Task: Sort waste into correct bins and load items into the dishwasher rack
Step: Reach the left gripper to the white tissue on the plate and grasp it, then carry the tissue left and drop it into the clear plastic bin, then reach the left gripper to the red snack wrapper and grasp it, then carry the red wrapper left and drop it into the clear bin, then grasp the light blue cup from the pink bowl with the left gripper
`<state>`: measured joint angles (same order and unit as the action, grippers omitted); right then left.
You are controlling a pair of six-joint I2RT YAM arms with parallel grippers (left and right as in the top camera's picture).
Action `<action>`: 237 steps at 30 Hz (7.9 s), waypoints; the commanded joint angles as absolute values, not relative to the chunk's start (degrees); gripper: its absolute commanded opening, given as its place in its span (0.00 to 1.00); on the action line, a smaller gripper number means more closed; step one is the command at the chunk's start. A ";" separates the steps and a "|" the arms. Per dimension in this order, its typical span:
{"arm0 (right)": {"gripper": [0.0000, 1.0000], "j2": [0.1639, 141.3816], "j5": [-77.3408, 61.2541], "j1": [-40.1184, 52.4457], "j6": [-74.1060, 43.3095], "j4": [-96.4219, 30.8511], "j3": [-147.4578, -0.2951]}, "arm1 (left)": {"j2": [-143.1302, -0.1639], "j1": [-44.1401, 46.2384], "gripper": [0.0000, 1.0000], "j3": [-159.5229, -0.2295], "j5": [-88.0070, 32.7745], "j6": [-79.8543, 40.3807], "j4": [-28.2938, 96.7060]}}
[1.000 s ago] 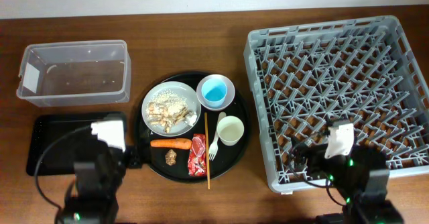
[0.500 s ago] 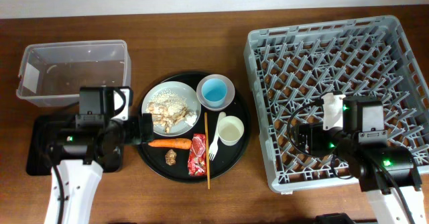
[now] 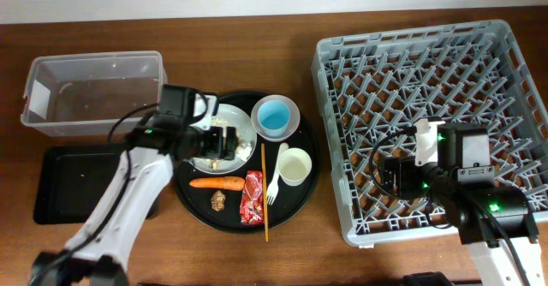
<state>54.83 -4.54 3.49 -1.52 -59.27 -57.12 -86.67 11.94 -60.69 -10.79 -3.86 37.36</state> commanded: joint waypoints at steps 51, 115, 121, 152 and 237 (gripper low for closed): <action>0.99 58.61 -3.84 3.73 -1.93 -59.59 -58.57 | -99.20 21.21 0.00 -61.82 -4.95 -3.36 28.27; 0.99 58.61 -4.05 3.75 -1.93 -60.71 -58.57 | -88.20 18.00 0.65 -57.04 -17.65 -17.17 60.38; 0.99 58.61 -4.05 3.75 -1.93 -60.71 -58.57 | -88.20 20.84 0.60 -52.14 -17.80 -17.15 52.49; 0.99 58.61 -4.05 3.75 -1.93 -60.73 -58.57 | -96.09 23.90 0.00 -51.96 -20.36 -17.19 44.97; 0.99 58.61 -4.43 3.75 -1.93 -60.71 -58.54 | -109.43 20.49 0.00 -84.86 -7.66 -11.46 33.10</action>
